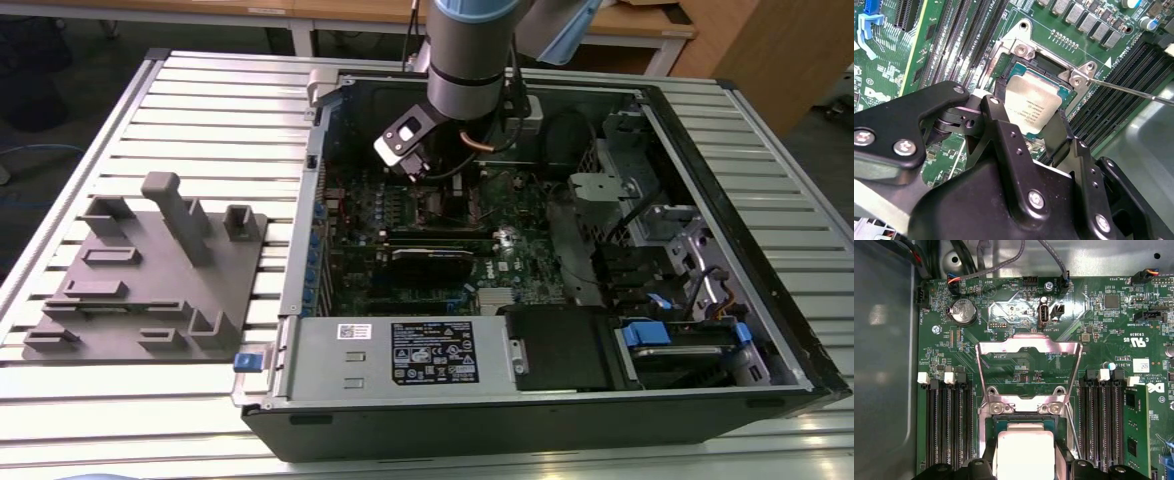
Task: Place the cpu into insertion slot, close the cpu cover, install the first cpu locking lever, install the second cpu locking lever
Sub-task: 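Place the cpu into insertion slot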
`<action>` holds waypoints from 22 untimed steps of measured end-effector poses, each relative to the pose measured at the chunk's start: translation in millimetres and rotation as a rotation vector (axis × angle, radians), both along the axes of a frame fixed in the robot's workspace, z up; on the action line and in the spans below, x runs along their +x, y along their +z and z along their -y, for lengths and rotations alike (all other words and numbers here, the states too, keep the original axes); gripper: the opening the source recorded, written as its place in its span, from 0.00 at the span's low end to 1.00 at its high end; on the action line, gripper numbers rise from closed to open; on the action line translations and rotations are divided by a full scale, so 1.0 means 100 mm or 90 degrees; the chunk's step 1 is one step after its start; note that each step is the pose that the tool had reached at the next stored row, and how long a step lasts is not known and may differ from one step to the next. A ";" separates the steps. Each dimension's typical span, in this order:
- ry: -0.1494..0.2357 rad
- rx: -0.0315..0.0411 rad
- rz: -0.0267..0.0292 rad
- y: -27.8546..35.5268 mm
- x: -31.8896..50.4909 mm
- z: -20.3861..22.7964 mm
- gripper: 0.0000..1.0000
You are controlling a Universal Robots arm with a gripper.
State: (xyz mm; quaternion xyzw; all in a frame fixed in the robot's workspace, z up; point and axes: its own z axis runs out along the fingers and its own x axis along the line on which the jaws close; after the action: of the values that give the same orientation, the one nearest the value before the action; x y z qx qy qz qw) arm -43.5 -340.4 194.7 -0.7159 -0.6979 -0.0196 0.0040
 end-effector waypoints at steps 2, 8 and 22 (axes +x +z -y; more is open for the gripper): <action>-0.002 0.0002 -0.0001 -0.002 0.000 0.000 0.54; -0.004 0.0005 0.0000 -0.007 0.001 0.000 0.54; -0.004 0.0003 0.0000 -0.018 0.007 -0.001 0.54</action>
State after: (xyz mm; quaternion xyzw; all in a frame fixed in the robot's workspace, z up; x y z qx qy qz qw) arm -42.8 -340.3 192.9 -0.7179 -0.6958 -0.0198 0.0041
